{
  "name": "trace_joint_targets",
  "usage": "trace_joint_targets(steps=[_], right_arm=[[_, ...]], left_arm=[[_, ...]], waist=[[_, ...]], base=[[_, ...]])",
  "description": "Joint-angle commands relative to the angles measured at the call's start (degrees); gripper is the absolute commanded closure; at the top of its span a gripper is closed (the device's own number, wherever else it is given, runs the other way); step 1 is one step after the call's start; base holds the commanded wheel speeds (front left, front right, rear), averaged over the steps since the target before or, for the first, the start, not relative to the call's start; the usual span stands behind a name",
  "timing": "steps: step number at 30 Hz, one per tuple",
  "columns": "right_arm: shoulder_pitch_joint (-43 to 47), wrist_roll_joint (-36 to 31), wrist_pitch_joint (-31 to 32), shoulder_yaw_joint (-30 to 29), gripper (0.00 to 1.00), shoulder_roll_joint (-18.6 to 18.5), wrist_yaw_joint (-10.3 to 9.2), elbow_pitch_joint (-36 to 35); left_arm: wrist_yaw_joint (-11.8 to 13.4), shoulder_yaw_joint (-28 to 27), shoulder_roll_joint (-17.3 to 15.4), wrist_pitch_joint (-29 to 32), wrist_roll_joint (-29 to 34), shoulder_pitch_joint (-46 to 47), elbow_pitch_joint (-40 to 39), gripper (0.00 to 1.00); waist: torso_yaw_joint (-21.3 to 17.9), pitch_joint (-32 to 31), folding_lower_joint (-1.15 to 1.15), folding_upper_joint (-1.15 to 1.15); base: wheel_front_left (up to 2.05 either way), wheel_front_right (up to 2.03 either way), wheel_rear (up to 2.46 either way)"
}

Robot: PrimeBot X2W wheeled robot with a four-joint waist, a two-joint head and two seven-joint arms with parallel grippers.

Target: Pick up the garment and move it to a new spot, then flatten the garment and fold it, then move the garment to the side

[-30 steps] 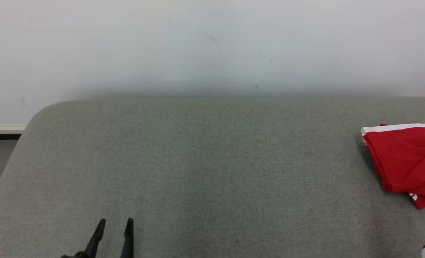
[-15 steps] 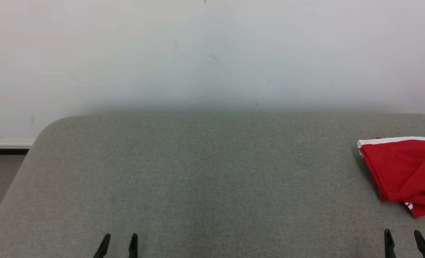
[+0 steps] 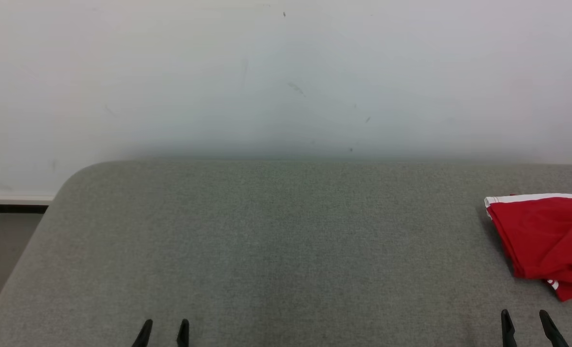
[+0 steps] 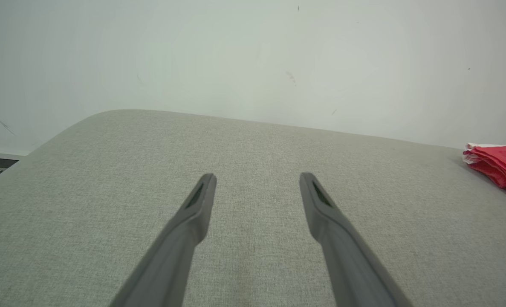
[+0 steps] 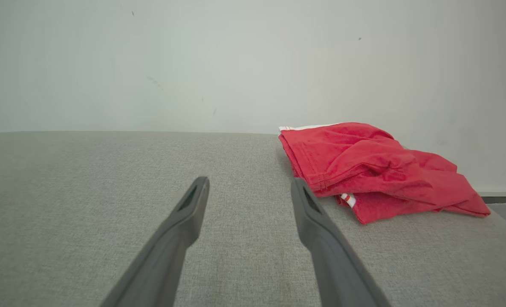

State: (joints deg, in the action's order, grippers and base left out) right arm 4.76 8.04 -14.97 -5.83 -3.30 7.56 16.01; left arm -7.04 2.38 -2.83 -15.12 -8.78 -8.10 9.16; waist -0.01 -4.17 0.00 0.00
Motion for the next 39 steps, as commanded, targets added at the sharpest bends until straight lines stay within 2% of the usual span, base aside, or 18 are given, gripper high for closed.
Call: trace_joint_targets(steps=[1,39], right_arm=[[-0.1,-0.1,-0.2,-0.1,0.00,0.1,-0.14,-0.3],[0.9,0.2,-0.2,-0.1,0.00,0.4,-0.14,-1.3]], left_arm=[[0.1,-0.1,-0.2,0.0,-0.4,-0.5,0.1,0.00],[0.5,0.4,-0.2,0.0,-1.3,-0.8,0.0,0.00]], waist=[[0.0,0.0,0.00,0.00],[-0.5,0.4,0.00,0.00]], base=[[0.00,0.00,0.00],[0.00,0.00,0.00]])
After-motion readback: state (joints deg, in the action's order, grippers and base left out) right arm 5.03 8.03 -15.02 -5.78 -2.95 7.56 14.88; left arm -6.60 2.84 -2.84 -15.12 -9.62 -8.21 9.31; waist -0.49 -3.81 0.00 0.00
